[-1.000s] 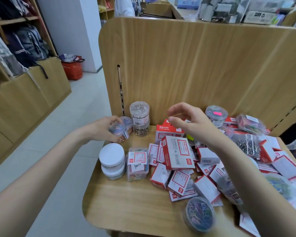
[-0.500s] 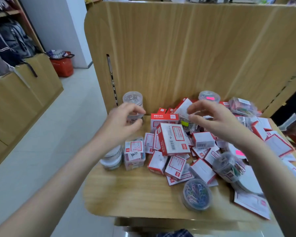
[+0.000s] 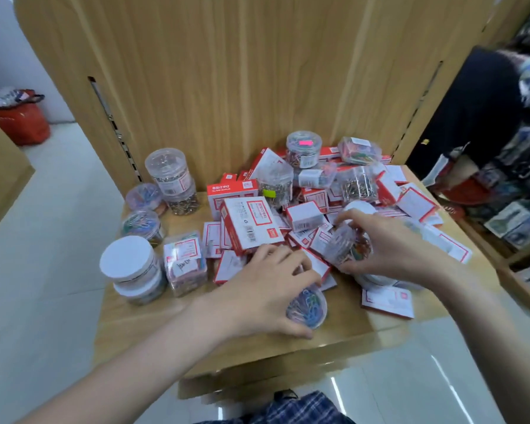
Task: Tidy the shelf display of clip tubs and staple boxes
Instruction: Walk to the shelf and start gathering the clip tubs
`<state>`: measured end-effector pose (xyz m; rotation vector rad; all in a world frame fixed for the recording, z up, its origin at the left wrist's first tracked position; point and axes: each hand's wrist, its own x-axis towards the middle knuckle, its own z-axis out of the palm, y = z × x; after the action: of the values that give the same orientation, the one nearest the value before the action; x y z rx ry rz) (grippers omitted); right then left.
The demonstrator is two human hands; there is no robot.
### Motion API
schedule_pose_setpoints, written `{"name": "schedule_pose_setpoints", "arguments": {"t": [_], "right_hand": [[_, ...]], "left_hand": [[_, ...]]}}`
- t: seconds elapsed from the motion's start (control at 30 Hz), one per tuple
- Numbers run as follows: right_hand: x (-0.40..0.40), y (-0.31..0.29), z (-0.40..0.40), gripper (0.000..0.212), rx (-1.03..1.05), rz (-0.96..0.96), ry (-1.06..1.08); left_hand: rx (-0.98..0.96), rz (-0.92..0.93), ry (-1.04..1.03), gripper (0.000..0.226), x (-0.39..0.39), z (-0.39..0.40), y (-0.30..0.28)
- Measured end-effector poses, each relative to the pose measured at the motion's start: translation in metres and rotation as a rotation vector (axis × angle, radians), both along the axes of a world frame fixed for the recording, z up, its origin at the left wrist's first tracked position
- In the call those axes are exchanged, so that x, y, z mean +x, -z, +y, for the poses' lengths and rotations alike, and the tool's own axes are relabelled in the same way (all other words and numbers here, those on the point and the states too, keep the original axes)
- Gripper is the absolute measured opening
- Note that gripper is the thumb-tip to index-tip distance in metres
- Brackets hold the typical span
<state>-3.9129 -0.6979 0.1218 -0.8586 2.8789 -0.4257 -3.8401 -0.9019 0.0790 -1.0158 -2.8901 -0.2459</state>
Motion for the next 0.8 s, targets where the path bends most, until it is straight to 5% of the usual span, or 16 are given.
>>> {"name": "schedule_pose_setpoints", "arguments": {"t": [0.23,0.4,0.63,0.8], "right_hand": [[-0.004,-0.024,-0.005,0.048,-0.345,0.028,0.053],[-0.013,-0.026,-0.016,0.051,-0.379,-0.015,-0.008],[-0.013,-0.044,-0.071,0.041,-0.614,-0.079,-0.173],[-0.012,-0.047,-0.131,0.041,-0.621,-0.077,-0.284]], "left_hand": [[-0.017,0.010,0.144,0.069,0.005,0.000,-0.002],[0.297,-0.195,0.014,0.061,0.011,-0.011,-0.015],[0.751,-0.009,-0.499,0.055,0.002,-0.086,-0.085],[0.599,0.040,-0.936,0.058,-0.012,-0.168,-0.088]]}}
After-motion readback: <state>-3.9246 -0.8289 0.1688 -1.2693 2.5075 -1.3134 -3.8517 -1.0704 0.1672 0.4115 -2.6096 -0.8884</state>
